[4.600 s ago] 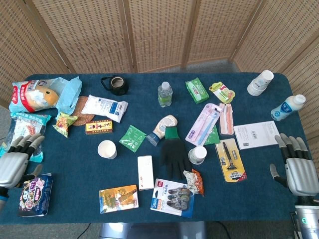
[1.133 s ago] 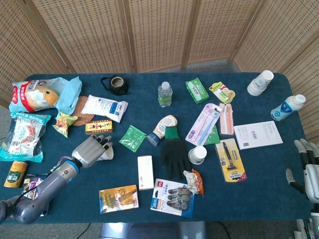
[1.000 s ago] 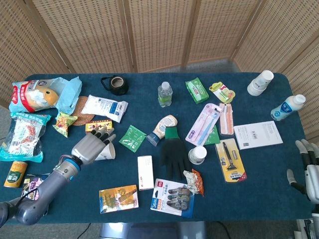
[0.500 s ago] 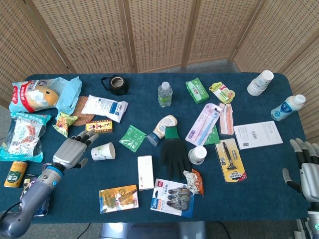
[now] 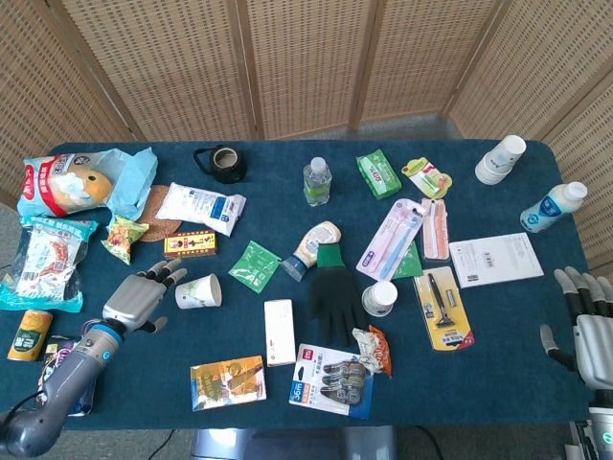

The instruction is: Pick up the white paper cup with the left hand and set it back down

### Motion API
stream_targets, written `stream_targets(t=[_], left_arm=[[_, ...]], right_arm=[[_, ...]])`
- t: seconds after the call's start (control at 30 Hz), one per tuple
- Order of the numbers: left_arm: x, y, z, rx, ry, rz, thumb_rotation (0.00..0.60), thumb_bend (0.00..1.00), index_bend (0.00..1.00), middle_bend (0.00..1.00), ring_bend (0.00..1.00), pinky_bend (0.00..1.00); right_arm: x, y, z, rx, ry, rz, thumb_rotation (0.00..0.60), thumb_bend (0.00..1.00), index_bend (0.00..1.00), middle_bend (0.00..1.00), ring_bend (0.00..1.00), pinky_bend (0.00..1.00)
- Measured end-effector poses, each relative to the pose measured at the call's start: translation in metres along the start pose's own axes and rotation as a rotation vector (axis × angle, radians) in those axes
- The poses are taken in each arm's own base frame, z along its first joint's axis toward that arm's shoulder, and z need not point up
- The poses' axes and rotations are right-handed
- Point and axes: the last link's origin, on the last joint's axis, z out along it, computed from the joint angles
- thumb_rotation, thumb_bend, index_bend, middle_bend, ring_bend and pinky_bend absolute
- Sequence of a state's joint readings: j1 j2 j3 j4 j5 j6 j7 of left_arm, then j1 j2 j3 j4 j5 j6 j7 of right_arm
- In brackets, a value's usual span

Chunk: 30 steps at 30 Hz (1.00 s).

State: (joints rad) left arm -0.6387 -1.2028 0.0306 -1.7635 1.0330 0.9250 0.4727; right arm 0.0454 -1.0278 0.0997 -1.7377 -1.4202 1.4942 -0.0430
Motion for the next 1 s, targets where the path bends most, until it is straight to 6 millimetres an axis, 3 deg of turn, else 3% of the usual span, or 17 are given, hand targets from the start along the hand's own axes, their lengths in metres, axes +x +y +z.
stream_targets(t=[0.2,0.73,1.0], left_arm=[[-0.001,0.005,0.006,0.004,0.006,0.003,0.600,0.36,0.20,0.00,0.09,0.33],[-0.009,0.002,0.010,0.054,-0.001,-0.003,0.600,0.36,0.18,0.00,0.10,0.35],[-0.011,0.010,0.016,0.073,0.032,-0.014,0.600,0.36,0.22,0.04,0.17,0.40]], right_arm=[[0.000,0.002,-0.001,-0.004,0.001,0.004,0.600,0.47,0.00,0.00,0.00,0.00],[-0.002,0.003,0.000,0.001,-0.015,0.015,0.600,0.47,0.00,0.00,0.00,0.00],[-0.003,0.004,-0.001,0.007,-0.027,0.025,0.600,0.47,0.00,0.00,0.00,0.00]])
